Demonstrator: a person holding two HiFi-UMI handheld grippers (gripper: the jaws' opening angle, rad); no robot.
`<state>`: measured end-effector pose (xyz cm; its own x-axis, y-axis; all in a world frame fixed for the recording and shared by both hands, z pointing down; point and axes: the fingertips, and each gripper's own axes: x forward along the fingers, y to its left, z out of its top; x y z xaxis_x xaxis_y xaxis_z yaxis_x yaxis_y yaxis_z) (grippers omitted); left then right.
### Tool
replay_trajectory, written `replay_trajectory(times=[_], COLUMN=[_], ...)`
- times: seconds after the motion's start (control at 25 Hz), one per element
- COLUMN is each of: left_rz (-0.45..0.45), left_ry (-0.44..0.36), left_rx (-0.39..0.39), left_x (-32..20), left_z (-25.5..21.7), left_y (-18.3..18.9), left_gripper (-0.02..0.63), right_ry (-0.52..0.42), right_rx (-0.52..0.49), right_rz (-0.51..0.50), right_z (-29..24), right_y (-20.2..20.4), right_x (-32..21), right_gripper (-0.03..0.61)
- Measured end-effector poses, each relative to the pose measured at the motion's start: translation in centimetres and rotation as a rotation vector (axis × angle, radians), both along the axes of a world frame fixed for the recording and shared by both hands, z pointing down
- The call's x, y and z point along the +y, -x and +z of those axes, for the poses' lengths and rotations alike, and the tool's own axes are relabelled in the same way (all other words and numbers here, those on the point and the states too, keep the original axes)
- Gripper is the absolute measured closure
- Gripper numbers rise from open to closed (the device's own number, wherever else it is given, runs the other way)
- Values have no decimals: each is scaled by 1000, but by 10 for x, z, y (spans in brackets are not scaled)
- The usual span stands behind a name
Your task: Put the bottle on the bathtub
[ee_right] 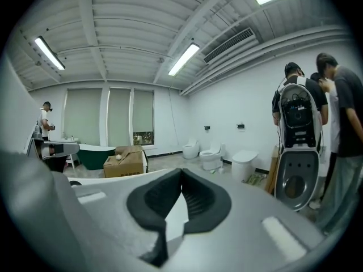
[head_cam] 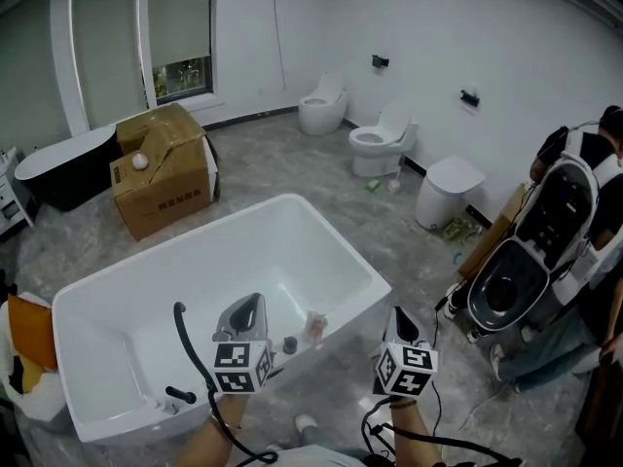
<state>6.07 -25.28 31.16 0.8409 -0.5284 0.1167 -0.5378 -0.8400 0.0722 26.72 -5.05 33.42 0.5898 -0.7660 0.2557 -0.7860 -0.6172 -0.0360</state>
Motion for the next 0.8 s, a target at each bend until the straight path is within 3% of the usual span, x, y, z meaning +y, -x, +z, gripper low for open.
replay_trajectory(times=[0.8], left_rz=[-6], left_ry=[5], left_rx=[-11], left_x=[5], left_z=[4], left_y=[2], left_gripper=[604], right_ry=[33], right_rx=[18], right_rz=[11], right_z=[3], right_y=[1], right_x=[4], right_gripper=[577])
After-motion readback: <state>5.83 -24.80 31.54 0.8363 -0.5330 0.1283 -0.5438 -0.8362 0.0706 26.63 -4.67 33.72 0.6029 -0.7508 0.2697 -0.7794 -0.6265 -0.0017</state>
